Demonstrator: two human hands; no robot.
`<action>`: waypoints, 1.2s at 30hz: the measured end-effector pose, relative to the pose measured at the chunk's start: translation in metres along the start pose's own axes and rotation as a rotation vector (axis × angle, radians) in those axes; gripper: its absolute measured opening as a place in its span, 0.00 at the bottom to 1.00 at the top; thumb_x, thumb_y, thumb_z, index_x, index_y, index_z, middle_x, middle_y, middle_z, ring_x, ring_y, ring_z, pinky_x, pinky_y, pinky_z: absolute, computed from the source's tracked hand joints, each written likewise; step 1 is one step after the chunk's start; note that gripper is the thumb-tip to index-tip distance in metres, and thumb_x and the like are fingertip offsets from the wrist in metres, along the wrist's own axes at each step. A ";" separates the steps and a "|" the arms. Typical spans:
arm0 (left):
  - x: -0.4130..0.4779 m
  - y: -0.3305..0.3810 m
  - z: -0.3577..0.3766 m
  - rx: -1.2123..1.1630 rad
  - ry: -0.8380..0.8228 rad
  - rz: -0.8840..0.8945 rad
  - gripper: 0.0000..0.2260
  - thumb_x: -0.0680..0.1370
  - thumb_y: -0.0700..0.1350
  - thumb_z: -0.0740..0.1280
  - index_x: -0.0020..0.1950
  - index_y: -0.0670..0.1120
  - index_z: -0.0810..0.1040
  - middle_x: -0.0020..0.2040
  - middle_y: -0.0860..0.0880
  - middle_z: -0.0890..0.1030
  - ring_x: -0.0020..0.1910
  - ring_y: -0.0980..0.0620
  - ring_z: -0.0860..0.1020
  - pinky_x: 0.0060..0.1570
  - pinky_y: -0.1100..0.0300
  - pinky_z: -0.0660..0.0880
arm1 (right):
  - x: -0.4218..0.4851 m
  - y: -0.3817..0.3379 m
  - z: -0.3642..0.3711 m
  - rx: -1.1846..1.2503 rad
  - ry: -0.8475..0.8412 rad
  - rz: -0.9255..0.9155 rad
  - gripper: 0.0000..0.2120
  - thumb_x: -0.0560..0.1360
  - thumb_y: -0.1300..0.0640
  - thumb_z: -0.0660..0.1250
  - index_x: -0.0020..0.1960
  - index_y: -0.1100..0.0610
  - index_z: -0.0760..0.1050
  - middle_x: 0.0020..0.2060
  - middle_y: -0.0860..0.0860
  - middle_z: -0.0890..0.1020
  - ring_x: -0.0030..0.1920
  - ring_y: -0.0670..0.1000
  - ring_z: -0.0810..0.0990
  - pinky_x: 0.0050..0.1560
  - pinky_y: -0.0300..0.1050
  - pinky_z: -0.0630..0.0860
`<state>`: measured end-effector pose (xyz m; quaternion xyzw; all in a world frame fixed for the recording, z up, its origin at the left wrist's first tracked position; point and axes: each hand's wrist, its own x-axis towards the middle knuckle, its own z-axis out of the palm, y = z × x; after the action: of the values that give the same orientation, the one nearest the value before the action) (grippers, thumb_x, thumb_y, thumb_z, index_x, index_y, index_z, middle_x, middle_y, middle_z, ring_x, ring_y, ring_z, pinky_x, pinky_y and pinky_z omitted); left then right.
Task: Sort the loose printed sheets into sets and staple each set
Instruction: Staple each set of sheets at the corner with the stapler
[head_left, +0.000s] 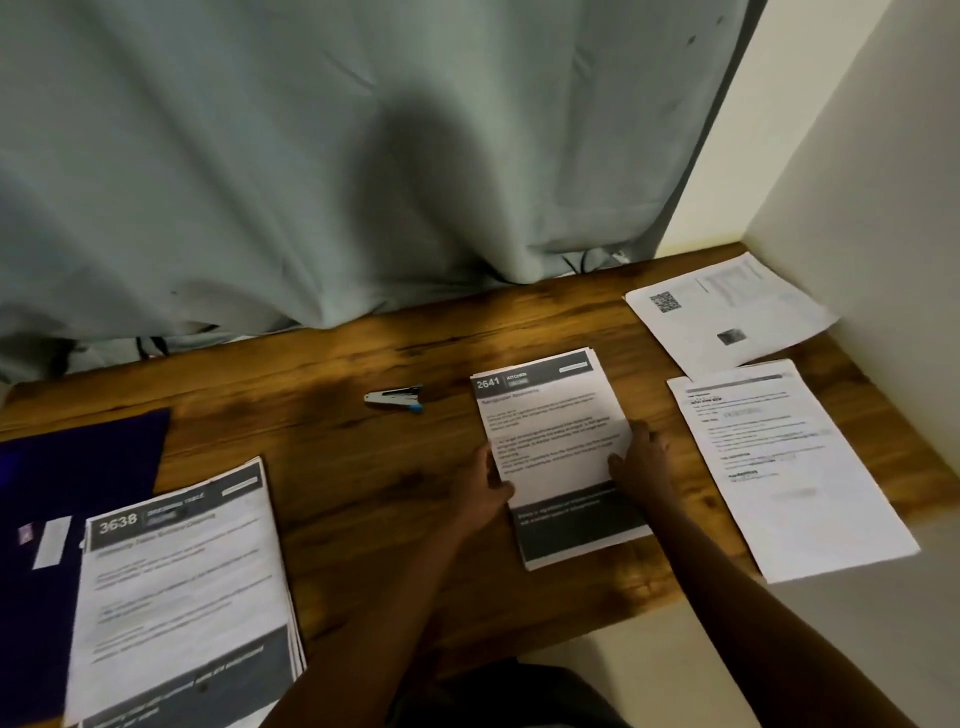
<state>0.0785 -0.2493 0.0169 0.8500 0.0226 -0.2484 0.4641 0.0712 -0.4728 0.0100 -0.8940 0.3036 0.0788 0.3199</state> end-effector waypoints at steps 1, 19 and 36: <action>-0.001 -0.001 0.001 -0.017 -0.002 0.013 0.31 0.77 0.38 0.66 0.76 0.48 0.56 0.71 0.46 0.68 0.70 0.47 0.67 0.64 0.53 0.70 | -0.002 0.000 0.005 -0.032 -0.020 0.005 0.28 0.74 0.58 0.66 0.71 0.57 0.59 0.68 0.61 0.64 0.68 0.64 0.64 0.66 0.62 0.66; -0.050 -0.049 0.003 -0.034 0.270 -0.145 0.24 0.76 0.38 0.67 0.69 0.44 0.64 0.65 0.44 0.74 0.63 0.47 0.74 0.58 0.54 0.75 | -0.065 0.014 0.034 0.342 0.119 -0.053 0.08 0.77 0.62 0.63 0.56 0.58 0.74 0.53 0.54 0.77 0.52 0.52 0.76 0.53 0.46 0.74; -0.023 -0.035 -0.023 -0.047 0.370 -0.156 0.23 0.75 0.37 0.68 0.69 0.41 0.66 0.64 0.41 0.74 0.61 0.45 0.75 0.53 0.57 0.74 | -0.061 0.032 0.014 0.345 0.103 0.030 0.06 0.78 0.61 0.62 0.54 0.60 0.72 0.48 0.54 0.78 0.45 0.51 0.76 0.43 0.42 0.70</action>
<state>0.0581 -0.2066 0.0097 0.8657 0.1790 -0.1224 0.4512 0.0039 -0.4538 0.0022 -0.8242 0.3418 -0.0158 0.4512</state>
